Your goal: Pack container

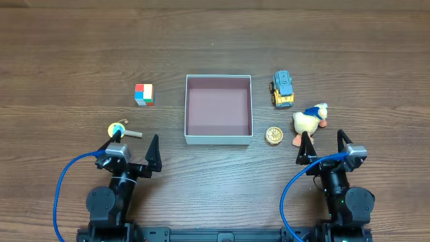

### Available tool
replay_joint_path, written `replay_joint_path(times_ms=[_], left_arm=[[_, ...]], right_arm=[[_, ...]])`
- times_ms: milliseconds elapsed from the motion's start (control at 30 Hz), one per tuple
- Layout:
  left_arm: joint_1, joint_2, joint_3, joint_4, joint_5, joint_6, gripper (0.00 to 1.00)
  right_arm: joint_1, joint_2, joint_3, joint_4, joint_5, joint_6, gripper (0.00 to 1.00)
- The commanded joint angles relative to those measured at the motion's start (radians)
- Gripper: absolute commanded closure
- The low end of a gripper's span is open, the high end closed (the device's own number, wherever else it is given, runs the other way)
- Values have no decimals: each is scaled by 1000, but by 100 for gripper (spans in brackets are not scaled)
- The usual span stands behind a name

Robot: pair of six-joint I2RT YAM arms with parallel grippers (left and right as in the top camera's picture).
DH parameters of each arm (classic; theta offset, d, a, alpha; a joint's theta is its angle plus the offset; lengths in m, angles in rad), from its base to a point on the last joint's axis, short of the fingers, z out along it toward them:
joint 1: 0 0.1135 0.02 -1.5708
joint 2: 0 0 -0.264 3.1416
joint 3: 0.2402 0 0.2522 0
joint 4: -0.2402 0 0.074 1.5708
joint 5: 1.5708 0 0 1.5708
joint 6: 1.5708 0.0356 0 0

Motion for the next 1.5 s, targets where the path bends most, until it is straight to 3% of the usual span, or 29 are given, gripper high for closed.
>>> replay_joint_path(times_ms=[0, 400, 533, 1133, 1467], left_arm=[[3, -2, -3, 1, -5, -5, 0], [3, -2, -3, 1, -5, -5, 0], [3, -2, -3, 1, -5, -5, 0], [3, -2, -3, 1, -5, -5, 0], [3, -2, -3, 1, -5, -5, 0]], right_arm=[[5, -5, -4, 5, 10, -4, 0], [5, -5, -4, 5, -19, 15, 0], [5, -5, -4, 10, -73, 243, 0], [5, -5, -4, 13, -96, 245, 0], [5, -5, -4, -2, 47, 241, 0]])
